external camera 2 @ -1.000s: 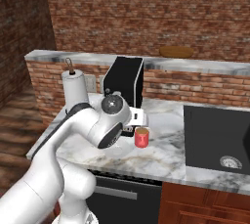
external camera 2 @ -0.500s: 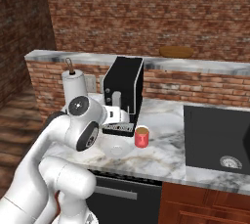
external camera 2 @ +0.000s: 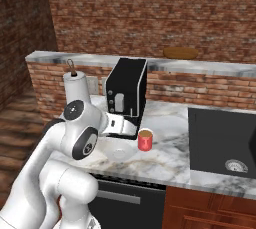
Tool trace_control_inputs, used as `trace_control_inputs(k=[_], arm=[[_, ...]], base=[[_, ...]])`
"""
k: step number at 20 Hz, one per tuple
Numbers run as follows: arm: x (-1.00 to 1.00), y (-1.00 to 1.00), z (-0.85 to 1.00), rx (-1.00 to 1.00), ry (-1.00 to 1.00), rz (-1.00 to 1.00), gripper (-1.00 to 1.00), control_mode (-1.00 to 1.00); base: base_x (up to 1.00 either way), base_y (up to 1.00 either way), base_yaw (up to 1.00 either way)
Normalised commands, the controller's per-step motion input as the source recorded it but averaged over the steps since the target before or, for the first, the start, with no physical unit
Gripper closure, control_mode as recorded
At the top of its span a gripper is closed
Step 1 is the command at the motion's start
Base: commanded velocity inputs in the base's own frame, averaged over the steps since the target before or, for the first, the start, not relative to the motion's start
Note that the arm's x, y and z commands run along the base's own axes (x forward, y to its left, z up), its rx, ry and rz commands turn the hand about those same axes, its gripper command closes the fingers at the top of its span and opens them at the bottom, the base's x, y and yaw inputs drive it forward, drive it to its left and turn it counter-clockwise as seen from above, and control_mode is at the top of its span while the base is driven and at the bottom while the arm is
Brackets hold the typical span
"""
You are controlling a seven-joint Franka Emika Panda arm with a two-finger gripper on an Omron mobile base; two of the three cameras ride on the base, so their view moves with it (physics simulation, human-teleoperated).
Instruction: Take a sugar cube from the saucer and place it inside the coffee. Then, grab milk from the fridge and place it next to the coffee on the counter to sweeten the coffee.
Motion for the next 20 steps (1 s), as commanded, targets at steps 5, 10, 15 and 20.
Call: trace_control_inputs(k=[5, 10, 15, 20], arm=[[-0.56, -0.65, -0.03, 0.01, -0.03, -0.52, -1.0, -1.0], [-0.3, -0.51, -0.05, 0.02, -0.14, -0.57, -1.0, -1.0], [0.0, -0.04, 0.0, 0.06, -0.19, -0.22, -1.0, -1.0], [0.0, -0.05, 0.02, 0.12, -0.22, 0.09, -1.0, -1.0]], base=[[0.0, 0.0, 0.0], [0.0, 0.0, 0.0], [0.0, 0.0, 0.0], [0.0, 0.0, 0.0]])
